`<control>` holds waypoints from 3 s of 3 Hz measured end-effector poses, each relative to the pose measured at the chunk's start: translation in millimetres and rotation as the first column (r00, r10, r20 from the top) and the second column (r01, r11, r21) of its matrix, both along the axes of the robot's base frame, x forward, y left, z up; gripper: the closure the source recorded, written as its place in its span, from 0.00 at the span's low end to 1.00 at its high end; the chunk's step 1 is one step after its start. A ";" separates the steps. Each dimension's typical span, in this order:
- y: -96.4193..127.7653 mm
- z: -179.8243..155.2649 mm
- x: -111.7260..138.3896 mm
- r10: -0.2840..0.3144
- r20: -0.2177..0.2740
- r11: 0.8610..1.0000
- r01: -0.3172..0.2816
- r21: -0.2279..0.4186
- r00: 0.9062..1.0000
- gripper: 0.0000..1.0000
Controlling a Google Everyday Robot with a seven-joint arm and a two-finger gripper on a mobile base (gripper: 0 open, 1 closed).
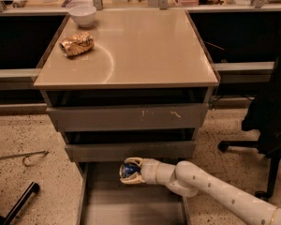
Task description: Place pepsi can into bottom drawer
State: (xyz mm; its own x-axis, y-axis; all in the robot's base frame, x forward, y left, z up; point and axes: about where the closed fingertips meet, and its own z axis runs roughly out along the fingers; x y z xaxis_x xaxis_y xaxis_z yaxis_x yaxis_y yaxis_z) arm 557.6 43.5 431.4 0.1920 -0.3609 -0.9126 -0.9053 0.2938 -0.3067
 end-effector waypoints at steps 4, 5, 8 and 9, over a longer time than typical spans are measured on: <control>-3.9 -108.2 -22.1 -0.082 -0.191 0.996 0.088 0.023 0.978 1.00; -8.7 -177.4 -23.8 -0.121 -0.289 0.992 0.107 -0.064 0.950 1.00; -21.3 -267.8 -37.4 -0.206 -0.373 0.961 0.115 -0.251 0.905 1.00; -20.4 -278.7 -36.0 -0.203 -0.389 0.964 0.114 -0.242 0.899 1.00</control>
Offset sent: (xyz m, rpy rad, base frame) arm -0.0214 0.0019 -0.0274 0.0257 0.0758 -0.0278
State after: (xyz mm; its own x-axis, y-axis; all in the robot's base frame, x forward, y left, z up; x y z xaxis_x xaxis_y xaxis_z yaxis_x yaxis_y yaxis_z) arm 521.6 23.1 152.7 -0.2550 -0.5450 -0.7988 -0.9102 0.4141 0.0080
